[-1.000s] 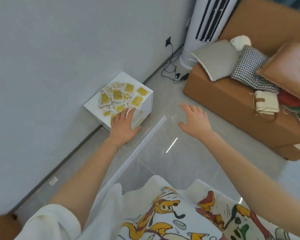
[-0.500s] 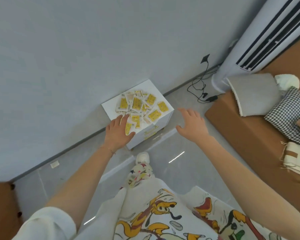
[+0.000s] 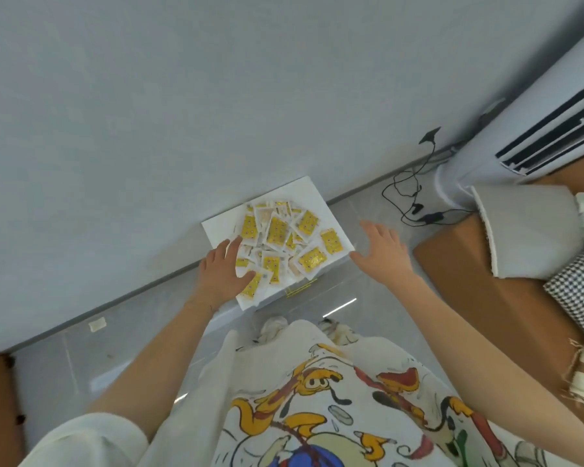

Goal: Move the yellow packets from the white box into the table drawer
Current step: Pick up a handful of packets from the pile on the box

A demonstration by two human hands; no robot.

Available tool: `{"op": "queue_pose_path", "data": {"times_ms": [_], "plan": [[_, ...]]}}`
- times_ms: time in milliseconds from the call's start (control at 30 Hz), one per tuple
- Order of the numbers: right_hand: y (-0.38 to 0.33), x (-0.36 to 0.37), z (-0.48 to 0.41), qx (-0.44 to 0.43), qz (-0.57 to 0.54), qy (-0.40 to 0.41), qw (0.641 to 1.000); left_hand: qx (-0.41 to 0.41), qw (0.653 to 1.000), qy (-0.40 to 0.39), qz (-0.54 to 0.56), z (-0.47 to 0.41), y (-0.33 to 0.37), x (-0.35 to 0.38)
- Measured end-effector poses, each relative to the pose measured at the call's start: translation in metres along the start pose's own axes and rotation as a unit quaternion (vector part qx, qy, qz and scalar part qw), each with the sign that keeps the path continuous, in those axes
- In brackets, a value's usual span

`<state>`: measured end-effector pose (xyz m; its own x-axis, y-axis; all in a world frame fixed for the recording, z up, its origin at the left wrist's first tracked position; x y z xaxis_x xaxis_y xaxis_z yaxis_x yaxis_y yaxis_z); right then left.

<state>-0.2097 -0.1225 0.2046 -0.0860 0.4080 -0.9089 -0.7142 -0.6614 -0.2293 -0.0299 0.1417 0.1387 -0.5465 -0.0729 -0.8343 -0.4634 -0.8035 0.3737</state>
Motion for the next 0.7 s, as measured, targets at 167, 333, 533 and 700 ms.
{"op": "queue_pose_path", "data": {"times_ms": [167, 333, 533, 700], "plan": [[0.004, 0.021, -0.052, -0.001, -0.005, -0.056, 0.998, -0.072, 0.997, -0.026, 0.032, -0.015, -0.013, 0.018], [0.017, 0.057, -0.1, -0.005, 0.02, -0.138, 0.99, -0.168, 0.981, 0.007, 0.096, -0.03, -0.019, 0.043], [0.041, 0.126, -0.158, 0.012, 0.042, -0.192, 0.98, -0.27, 0.949, -0.038, 0.16, -0.072, -0.036, 0.12], [0.063, 0.217, -0.209, 0.033, 0.034, -0.195, 0.98, -0.311, 0.93, -0.05, 0.188, -0.111, -0.062, 0.217]]}}
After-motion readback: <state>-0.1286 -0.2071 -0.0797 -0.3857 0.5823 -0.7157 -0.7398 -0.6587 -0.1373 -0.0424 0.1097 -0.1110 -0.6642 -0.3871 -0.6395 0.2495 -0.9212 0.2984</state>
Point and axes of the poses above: each hand's wrist, its own z-axis away from the middle knuckle, its own x-axis out of the palm, y = z × x, the point moved 4 cm from there along -z, towards the middle knuckle
